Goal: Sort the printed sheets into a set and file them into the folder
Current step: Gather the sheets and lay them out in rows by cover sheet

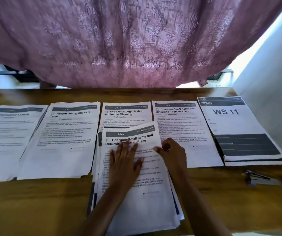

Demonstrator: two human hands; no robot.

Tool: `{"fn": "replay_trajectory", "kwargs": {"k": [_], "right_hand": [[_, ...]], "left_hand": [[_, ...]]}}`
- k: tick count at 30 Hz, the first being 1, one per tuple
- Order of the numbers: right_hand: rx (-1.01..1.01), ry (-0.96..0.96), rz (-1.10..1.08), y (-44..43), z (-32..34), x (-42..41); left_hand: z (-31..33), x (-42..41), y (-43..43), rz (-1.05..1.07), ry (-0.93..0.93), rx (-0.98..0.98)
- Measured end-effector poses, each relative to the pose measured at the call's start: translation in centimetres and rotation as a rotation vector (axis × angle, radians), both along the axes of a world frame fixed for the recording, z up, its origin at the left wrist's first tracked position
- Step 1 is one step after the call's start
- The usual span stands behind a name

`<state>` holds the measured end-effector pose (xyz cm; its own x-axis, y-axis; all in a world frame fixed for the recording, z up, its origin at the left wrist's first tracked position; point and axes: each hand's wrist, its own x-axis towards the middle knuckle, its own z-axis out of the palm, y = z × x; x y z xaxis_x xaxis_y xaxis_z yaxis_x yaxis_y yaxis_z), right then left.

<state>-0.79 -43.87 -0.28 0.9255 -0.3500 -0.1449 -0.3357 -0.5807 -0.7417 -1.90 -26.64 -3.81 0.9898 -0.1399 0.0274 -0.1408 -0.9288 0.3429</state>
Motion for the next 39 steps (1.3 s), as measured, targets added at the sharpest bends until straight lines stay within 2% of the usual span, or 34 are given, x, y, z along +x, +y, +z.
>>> {"fn": "replay_trajectory", "kwargs": {"k": [8, 13, 17, 20, 22, 25, 27, 29, 32, 39], "right_hand": [[-0.229, -0.060, 0.045, -1.0, 1.3, -0.4], [0.006, -0.201, -0.110, -6.3, 3.7, 1.2], [-0.142, -0.203, -0.144, -12.7, 4.3, 5.3], [-0.257, -0.126, -0.164, -16.2, 3.6, 8.1], [-0.326, -0.085, -0.174, -17.3, 3.2, 9.4], [-0.440, -0.131, -0.162, -17.6, 2.5, 10.4], [-0.564, -0.140, -0.107, -16.9, 1.9, 10.3], [-0.632, -0.103, 0.063, -15.3, 0.9, 9.8], [-0.630, 0.023, 0.267, -12.4, -1.2, 8.3], [-0.622, 0.038, 0.239, -9.0, -3.4, 7.8]], "left_hand": [[0.9, 0.4, 0.2, -0.046, 0.045, -0.084], [2.6, 2.4, -1.5, -0.133, 0.012, -0.102], [4.1, 6.5, -5.9, -0.371, -0.038, 0.076], [4.3, 9.3, -9.2, -0.502, 0.041, 0.284], [3.9, 10.4, -10.5, -0.517, 0.080, 0.349], [3.5, 11.0, -11.7, -0.482, 0.091, 0.359], [3.8, 10.9, -12.0, -0.466, 0.085, 0.387], [4.2, 10.7, -12.1, -0.467, 0.068, 0.431], [4.6, 10.5, -12.0, -0.449, 0.057, 0.456], [5.2, 10.3, -11.7, -0.432, 0.017, 0.496]]}}
